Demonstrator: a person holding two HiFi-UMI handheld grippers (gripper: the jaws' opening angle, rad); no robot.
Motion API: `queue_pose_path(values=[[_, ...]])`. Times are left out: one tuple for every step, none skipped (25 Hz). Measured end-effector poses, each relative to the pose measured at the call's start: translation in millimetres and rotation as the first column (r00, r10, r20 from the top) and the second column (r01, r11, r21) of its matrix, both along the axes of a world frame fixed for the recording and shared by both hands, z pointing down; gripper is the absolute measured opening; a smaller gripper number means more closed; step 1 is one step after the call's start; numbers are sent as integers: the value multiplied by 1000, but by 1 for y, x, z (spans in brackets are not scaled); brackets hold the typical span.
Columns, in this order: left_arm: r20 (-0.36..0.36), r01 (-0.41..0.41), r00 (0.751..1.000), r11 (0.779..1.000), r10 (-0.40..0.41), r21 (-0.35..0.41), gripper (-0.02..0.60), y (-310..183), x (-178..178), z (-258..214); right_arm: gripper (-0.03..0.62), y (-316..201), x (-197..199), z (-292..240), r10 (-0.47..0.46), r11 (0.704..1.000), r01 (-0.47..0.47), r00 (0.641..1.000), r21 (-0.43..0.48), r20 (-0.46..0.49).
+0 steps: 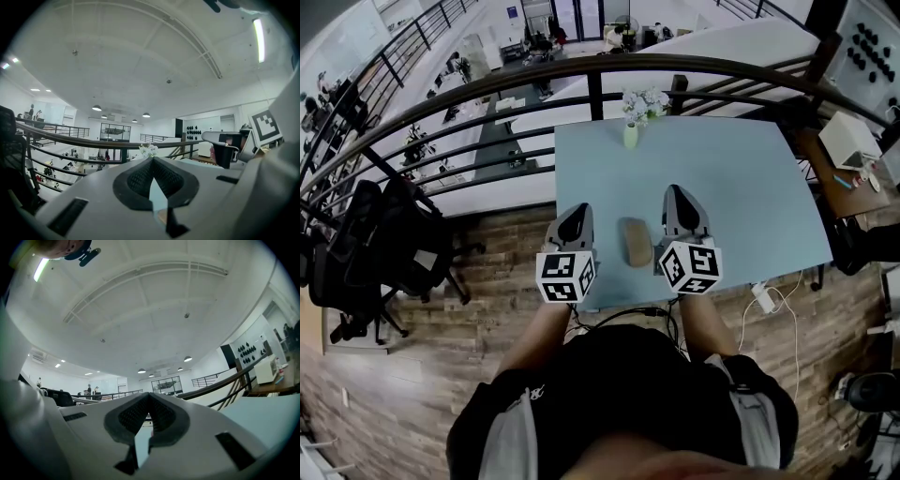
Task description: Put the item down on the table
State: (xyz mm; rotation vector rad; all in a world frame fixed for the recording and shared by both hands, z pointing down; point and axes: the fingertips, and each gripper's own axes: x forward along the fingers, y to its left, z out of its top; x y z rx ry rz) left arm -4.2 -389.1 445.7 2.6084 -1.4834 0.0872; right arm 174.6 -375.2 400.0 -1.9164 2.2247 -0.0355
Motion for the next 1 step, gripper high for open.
queue_pose_path(values=[[-1,1,1000,1000,-1,5,14,1,0,0,2,1,1,1,-1,1000,1,1000,2,0]])
